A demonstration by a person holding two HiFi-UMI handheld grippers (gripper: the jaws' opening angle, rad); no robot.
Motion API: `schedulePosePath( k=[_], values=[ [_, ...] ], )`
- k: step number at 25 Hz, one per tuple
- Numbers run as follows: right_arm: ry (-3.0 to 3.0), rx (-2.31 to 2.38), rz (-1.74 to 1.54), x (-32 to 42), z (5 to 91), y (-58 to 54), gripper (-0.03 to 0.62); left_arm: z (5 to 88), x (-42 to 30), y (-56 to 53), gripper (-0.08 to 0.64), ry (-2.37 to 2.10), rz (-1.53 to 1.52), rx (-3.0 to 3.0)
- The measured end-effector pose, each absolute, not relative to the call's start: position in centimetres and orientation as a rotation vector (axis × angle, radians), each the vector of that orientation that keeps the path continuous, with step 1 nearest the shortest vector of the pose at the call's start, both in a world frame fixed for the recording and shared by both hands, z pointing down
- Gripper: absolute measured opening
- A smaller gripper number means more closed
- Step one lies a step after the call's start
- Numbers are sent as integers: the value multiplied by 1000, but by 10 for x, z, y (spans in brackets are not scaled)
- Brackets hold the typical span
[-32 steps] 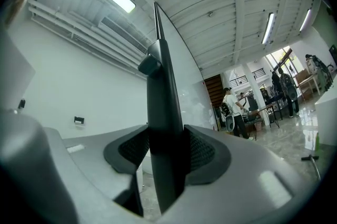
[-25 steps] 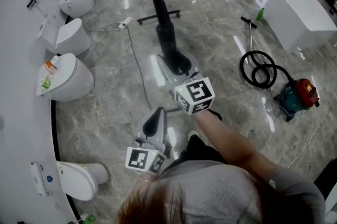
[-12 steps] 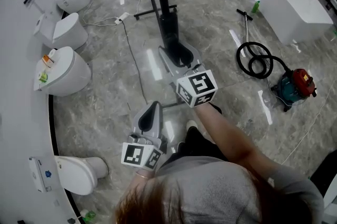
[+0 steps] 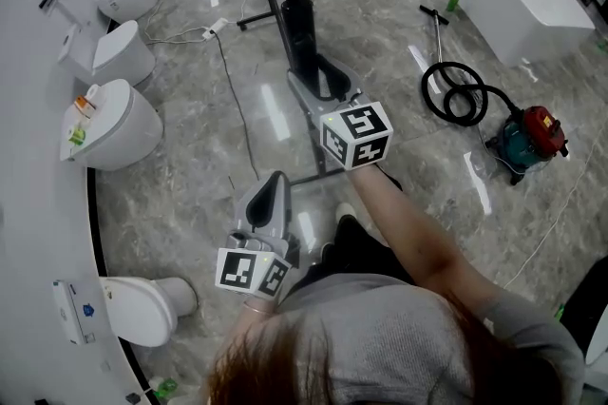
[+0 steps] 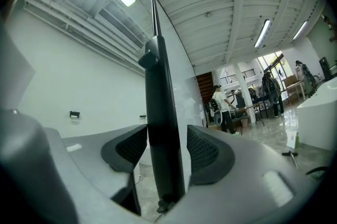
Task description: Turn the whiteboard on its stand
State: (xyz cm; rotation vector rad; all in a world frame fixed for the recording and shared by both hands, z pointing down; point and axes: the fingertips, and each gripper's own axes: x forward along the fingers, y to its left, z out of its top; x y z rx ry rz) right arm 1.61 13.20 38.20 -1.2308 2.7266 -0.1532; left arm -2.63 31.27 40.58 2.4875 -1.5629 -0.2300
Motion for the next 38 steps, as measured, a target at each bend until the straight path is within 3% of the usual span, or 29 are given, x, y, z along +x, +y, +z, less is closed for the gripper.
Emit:
schedulePosePath(
  k=[4, 9, 13, 17, 38],
  values=[
    [2674, -1286, -48, 35, 371, 161, 225, 403, -26, 322, 2, -1561, -244, 2498],
    [2676, -1283, 36, 51, 360, 214, 132, 406, -20, 333, 2, -1540, -249, 2500],
    [2703, -1228, 51, 50, 359, 244, 123, 409, -15, 335, 3, -1515, -235, 2514],
    [2726, -1156, 39, 49, 361, 271, 0, 406, -8, 336, 2, -1516, -235, 2525],
    [2856, -888, -41, 99, 370, 383, -3, 393, 68, 416, 2, -1625, -248, 2491]
  ],
)
